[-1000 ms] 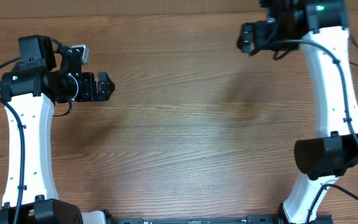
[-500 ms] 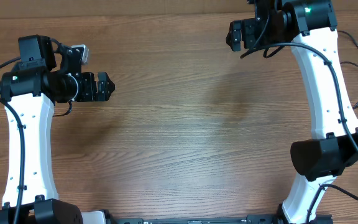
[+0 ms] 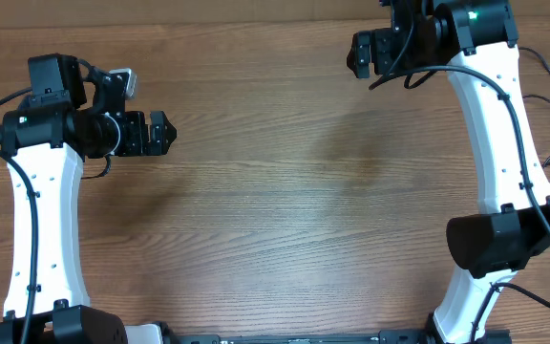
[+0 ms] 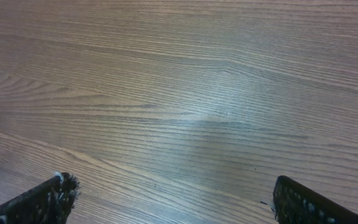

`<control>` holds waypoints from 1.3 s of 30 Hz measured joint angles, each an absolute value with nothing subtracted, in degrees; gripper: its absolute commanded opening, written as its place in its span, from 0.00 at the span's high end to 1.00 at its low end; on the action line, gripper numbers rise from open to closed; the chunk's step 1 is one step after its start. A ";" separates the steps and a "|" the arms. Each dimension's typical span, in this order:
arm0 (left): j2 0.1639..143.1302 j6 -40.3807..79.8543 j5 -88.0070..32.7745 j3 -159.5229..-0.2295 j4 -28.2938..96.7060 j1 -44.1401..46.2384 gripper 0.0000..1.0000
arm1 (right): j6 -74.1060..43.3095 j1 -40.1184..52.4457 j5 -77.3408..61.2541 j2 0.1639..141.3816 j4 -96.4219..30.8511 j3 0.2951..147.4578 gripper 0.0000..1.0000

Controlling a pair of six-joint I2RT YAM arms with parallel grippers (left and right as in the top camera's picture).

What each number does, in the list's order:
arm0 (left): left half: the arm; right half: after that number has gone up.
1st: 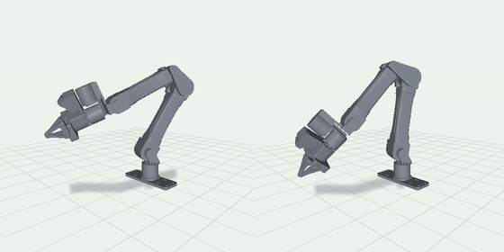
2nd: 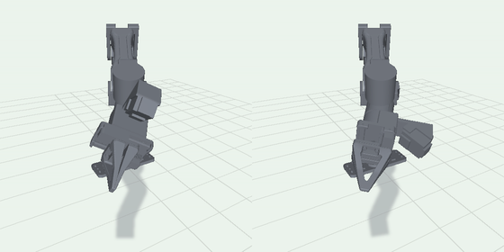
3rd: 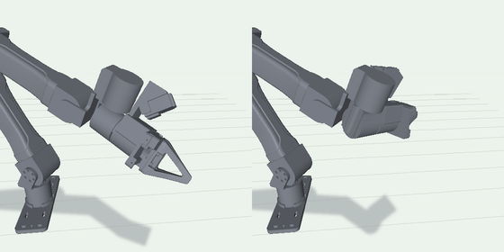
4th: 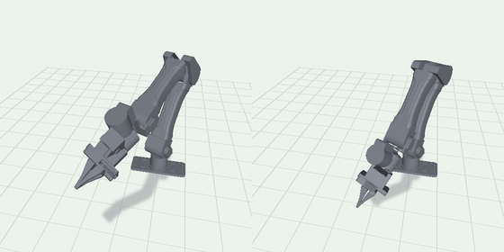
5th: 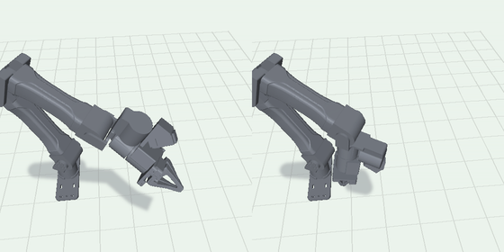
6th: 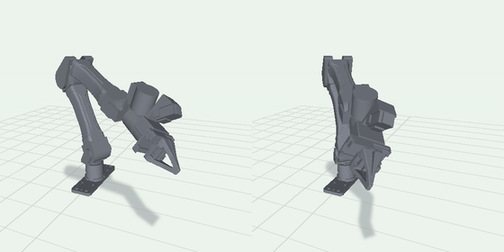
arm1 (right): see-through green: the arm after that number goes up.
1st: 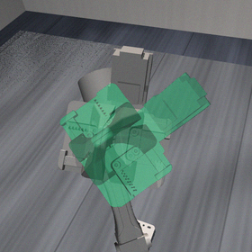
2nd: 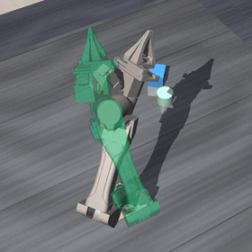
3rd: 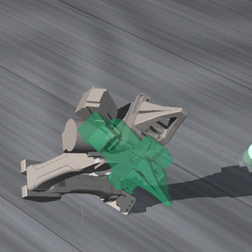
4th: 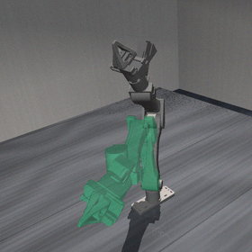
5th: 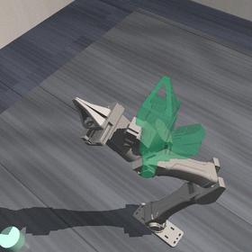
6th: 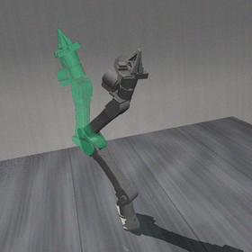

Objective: Untangle cables

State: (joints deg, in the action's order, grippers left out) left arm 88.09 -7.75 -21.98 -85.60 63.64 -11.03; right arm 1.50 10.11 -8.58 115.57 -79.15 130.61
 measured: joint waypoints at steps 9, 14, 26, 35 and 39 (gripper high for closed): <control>88.09 -7.75 -21.98 -85.60 63.83 -11.03 0.00 | 1.50 10.11 -8.58 115.57 -79.13 130.61 0.00; 87.33 -7.75 -20.75 -85.60 64.82 -10.87 0.00 | 1.50 10.11 -8.60 115.57 -79.11 130.61 0.00; 73.82 -7.94 -20.34 -85.60 49.58 -3.90 0.00 | 1.50 10.11 -8.58 115.57 -79.13 130.61 0.00; 63.40 -7.94 -21.02 -85.60 42.17 -2.96 0.00 | 1.50 10.11 -8.60 115.57 -79.09 130.61 0.00; 58.65 -7.99 -22.70 -83.48 33.23 -2.96 0.00 | 1.50 10.11 -8.60 115.57 -79.13 130.61 0.00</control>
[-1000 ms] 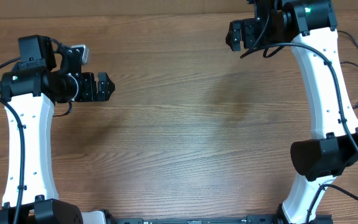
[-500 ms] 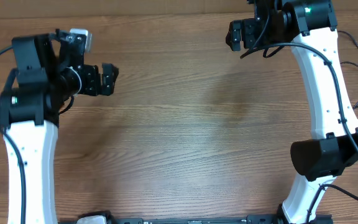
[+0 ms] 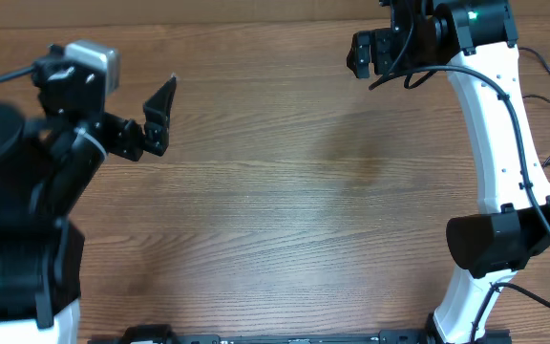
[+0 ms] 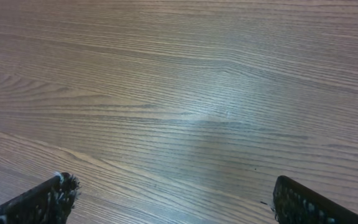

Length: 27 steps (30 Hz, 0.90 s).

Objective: Untangle cables

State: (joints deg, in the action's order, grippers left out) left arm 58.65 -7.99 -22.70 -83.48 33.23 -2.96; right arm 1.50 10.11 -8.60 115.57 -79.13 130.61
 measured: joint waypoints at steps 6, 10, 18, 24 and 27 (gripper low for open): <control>48.27 -8.14 -26.20 -68.36 7.86 -2.96 0.00 | 1.50 10.11 -8.58 115.57 -79.13 130.61 0.00; 42.54 -8.10 -29.30 -55.70 -10.63 -2.96 0.00 | 1.50 10.11 -8.62 115.57 -79.11 130.61 0.00; 33.28 -9.26 -31.81 -33.12 -40.21 -2.96 0.00 | 1.50 10.11 -8.64 115.57 -79.13 130.61 0.00; 27.24 -11.92 -31.99 -20.25 -52.36 -2.96 0.00 | 1.50 10.11 -8.73 115.57 -79.13 130.61 0.00; 24.43 -12.73 -31.24 -14.46 -56.80 -2.96 0.00 | 1.50 10.11 -8.71 115.57 -79.11 130.61 0.00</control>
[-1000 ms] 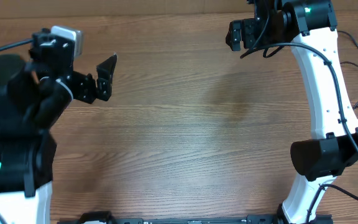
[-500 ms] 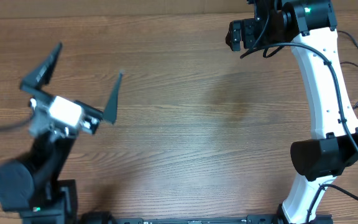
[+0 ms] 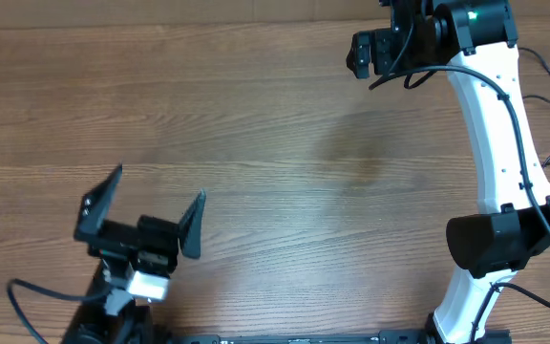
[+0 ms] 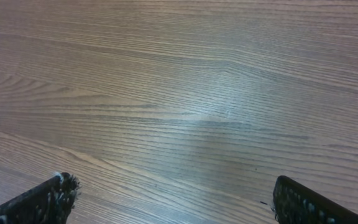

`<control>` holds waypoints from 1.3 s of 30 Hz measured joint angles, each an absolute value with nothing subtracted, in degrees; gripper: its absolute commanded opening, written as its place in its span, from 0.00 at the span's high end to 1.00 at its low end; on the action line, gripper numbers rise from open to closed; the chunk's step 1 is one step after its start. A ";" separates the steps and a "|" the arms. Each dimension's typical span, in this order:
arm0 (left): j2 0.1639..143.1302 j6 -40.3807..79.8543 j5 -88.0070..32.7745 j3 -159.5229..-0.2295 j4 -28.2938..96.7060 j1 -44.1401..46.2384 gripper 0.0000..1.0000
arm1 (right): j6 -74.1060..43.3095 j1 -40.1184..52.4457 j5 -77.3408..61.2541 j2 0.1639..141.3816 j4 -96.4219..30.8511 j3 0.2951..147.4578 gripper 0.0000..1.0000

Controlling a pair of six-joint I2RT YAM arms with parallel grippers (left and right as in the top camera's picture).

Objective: Untangle cables

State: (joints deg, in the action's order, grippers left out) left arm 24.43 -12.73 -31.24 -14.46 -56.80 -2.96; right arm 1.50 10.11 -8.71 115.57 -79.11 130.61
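No tangled cables show on the wooden table [image 3: 285, 172] in either view. My left gripper [image 3: 146, 215] is at the front left, high and large in the overhead view, its two black fingers [image 3: 192, 225] spread wide with nothing between them. My right gripper [image 3: 361, 53] hangs at the far right of the table. In the right wrist view my right gripper [image 4: 176, 202] is open, its fingertips [image 4: 48, 199] at the bottom corners over bare wood.
The right arm's white links [image 3: 495, 143] run down the right side to its base [image 3: 509, 239]. Black supply cables of the robot trail off the right edge. A thin black cable [image 3: 27, 291] loops by the left arm at the front.
My left gripper has gone from the far left of the table to the front left, still open and empty. The right gripper and its view are unchanged.
My left gripper was first low over the left side of the table. Then it was higher and nearer the camera at the far left, jaws open. Now it is at the front left. The right gripper stayed open over bare wood throughout.
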 measured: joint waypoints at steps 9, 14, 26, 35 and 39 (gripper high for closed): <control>18.96 -13.76 -25.36 -1.28 -59.66 -2.96 0.00 | 1.48 10.11 -8.73 115.57 -79.13 130.61 0.00; 17.34 -13.74 -21.56 -0.49 -54.50 -2.96 0.00 | 1.50 10.11 -8.75 115.57 -79.11 130.61 0.00; 14.35 -6.90 -5.39 -0.47 -18.57 -2.96 0.01 | 1.52 10.11 -8.75 115.57 -79.15 130.61 0.00; 1.32 -5.45 1.23 -0.47 3.99 -2.96 0.00 | 1.50 10.11 -8.73 115.57 -79.11 130.61 0.00; 0.91 -5.45 2.02 -0.47 4.36 -2.96 0.00 | 1.50 10.11 -8.73 115.57 -79.11 130.61 0.00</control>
